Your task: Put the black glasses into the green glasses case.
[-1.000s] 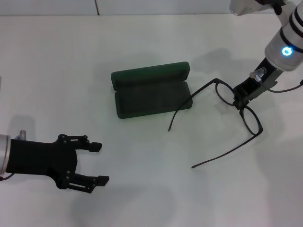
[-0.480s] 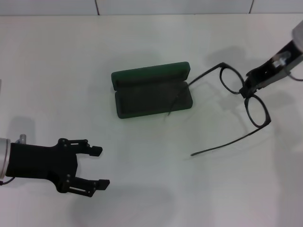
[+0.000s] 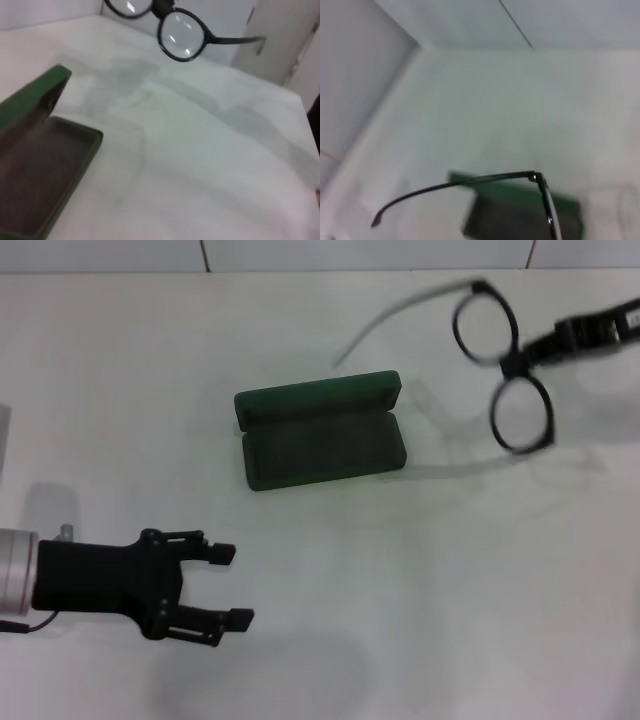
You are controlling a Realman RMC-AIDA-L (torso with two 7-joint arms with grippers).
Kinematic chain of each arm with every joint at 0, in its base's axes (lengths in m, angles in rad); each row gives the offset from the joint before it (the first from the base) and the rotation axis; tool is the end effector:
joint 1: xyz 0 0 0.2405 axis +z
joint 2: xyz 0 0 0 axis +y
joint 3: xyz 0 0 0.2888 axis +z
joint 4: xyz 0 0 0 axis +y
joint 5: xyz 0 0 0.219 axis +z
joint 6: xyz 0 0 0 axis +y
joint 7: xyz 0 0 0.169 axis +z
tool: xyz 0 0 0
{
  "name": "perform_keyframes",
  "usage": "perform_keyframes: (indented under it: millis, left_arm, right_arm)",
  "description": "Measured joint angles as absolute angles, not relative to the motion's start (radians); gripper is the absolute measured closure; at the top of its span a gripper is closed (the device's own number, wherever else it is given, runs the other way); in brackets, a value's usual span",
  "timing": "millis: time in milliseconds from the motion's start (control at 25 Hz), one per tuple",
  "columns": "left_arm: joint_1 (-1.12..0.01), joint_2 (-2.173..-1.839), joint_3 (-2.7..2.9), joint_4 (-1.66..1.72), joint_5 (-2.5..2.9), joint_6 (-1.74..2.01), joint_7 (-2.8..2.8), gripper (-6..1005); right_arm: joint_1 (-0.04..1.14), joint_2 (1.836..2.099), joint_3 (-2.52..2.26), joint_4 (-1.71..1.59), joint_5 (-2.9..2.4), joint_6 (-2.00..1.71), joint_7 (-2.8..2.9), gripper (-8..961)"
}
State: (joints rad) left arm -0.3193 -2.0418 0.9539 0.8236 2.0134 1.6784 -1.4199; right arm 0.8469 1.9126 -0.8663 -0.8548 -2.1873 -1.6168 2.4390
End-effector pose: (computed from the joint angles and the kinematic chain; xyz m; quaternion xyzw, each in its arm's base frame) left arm -0.3229 0.2838 -0.0361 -0.9651 -0.2105 -0.1506 0.0400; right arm 0.1818 0.4500 0.0318 -0.8855 0.4502 0.0930 0.0678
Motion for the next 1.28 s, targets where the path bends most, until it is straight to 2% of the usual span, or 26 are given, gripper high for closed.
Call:
perform_keyframes:
  millis: [160, 360, 840, 1040, 1160, 1280]
  left_arm:
    - [-0.346, -2.045, 0.946, 0.785, 2.006, 1.678, -1.420, 108]
    - [-0.398, -2.052, 0.945, 0.710, 1.990, 1.678, -1.413, 110]
    - [-0.536, -2.086, 0.947, 0.540, 1.911, 1.662, -1.361, 115]
    - [-0.577, -2.086, 0.952, 0.491, 1.857, 1.720, -1.297, 181]
    - [-0.595, -2.086, 0.953, 0.478, 1.857, 1.751, -1.296, 386]
    - [-0.600, -2.081, 0.950, 0.466, 1.830, 1.807, -1.285, 490]
  right_arm:
    - [0.782, 1.949, -0.866, -0.852, -2.035, -1.513, 2.268, 888]
    - [0.751, 2.015, -0.871, -0.776, -1.862, -1.437, 1.985, 887]
    - [0.748, 2.015, -0.872, -0.612, -1.629, -1.454, 1.665, 887]
    - [0.727, 2.014, -0.870, -0.583, -1.591, -1.487, 1.610, 887]
    - [0.703, 2.011, -0.869, -0.582, -1.583, -1.500, 1.598, 887]
    - [0.671, 2.009, -0.867, -0.574, -1.563, -1.511, 1.582, 887]
